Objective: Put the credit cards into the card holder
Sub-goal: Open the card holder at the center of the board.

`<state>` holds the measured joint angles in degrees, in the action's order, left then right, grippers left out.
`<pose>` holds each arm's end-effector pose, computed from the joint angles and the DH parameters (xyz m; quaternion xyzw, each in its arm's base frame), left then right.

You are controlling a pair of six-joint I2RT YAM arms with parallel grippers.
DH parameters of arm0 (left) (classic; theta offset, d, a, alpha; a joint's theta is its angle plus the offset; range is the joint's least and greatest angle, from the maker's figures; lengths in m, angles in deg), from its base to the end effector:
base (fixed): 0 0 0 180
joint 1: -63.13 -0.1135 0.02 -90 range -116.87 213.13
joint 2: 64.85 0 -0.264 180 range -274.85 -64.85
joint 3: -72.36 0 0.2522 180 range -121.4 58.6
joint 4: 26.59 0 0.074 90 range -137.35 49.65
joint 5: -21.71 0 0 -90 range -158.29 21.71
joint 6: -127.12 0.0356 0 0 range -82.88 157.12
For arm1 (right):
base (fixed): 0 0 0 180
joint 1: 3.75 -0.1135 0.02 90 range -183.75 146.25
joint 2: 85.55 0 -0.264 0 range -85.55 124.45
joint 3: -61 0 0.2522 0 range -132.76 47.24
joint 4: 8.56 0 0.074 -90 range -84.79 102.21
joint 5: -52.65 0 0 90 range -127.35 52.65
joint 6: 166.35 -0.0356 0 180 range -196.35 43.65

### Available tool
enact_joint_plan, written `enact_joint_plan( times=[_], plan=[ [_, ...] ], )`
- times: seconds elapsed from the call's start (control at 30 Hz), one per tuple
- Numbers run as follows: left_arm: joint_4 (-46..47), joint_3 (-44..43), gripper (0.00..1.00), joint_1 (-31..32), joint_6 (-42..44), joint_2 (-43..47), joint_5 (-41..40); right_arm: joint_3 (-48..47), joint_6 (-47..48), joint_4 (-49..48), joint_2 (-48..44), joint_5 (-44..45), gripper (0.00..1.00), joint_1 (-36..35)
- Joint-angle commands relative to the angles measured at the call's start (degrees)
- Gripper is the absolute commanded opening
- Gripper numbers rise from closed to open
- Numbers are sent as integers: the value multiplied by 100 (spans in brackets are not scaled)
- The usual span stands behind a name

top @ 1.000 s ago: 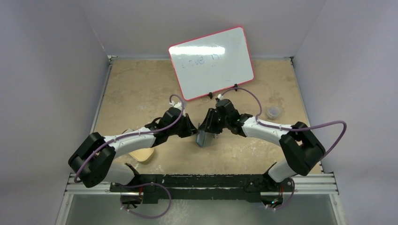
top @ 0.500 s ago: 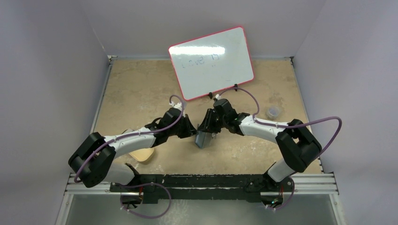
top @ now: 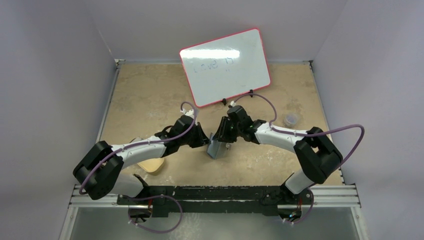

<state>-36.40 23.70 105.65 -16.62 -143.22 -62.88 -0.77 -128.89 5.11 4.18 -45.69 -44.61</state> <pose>0.1969 -0.1851 0.1774 -0.0683 0.9012 -0.3457 0.2525 0.2410 0.2153 0.1867 0.0629 0.9081 0.3429 0.2319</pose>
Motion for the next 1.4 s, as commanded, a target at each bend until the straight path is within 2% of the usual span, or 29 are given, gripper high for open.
enact_joint_plan(
  times=[0.0,0.37,0.5,0.73,1.37],
  plan=[
    [162,-62,0,9,69,105,-261,-81,97,217,-192,217,36,-3],
    [241,46,0,4,-40,404,-337,-79,174,492,-148,417,36,-1],
    [328,47,0,9,91,547,-256,9,146,254,-445,183,36,8],
    [-207,-227,0,8,484,587,-571,-70,-135,-209,-690,-94,41,8],
    [-2,-59,0,59,321,609,-551,-288,-169,-754,165,-310,41,17]
  ],
)
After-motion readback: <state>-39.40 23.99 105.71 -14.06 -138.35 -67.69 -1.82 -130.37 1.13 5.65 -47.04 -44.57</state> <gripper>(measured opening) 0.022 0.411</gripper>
